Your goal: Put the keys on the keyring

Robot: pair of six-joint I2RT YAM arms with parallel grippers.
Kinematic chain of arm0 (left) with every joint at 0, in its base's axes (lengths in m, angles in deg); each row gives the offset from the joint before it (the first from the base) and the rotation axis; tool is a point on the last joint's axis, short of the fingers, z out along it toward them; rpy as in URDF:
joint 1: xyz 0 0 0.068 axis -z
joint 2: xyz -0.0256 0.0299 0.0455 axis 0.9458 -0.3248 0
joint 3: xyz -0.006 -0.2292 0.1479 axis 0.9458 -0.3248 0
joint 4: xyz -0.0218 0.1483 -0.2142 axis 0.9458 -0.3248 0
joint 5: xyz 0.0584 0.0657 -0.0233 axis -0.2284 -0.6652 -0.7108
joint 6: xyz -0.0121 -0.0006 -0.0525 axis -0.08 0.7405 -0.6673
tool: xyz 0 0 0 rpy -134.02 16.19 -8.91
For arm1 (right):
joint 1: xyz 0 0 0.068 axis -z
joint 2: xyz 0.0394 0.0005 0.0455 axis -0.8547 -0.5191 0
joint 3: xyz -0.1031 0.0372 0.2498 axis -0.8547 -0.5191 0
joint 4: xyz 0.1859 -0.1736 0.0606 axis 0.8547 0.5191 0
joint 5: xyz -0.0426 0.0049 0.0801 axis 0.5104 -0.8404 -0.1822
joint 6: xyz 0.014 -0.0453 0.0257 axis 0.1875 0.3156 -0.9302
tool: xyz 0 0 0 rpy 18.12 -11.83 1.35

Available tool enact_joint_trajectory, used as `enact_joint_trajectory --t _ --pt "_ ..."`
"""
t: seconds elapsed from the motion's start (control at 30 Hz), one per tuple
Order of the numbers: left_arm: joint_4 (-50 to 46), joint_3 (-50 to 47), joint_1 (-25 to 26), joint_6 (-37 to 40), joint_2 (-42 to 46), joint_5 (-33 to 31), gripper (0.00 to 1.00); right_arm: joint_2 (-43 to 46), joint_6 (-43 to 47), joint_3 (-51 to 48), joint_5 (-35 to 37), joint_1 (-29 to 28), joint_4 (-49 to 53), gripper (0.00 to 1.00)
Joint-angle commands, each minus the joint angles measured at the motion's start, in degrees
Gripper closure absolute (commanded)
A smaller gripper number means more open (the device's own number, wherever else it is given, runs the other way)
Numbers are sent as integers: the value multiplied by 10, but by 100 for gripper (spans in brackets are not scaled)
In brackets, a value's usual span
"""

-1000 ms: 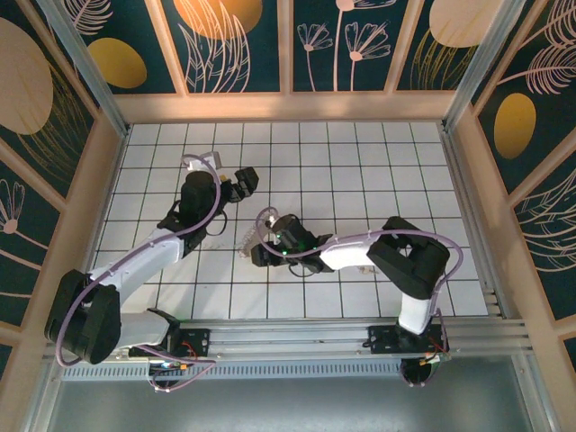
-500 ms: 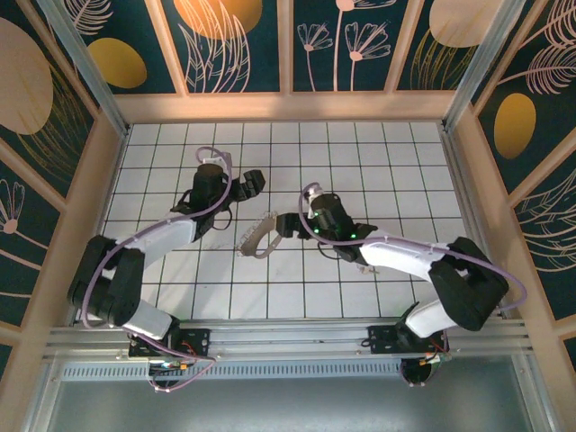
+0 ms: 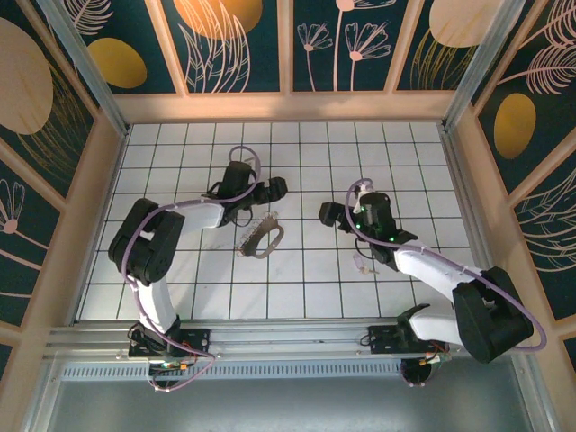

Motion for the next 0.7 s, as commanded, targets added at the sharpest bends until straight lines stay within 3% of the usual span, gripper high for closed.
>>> enact_joint_trajectory --t 0.0,0.4,0.67 --pt "-13 22 23 -7 -22 5 1 -1 -6 -8 -15 3 -11 1" --pt "39 -53 76 -61 -10 -5 1 34 -11 -44 -29 3 -44 2" --pt "66 -73 130 -85 11 8 1 52 -17 -65 -55 1 -68 8"
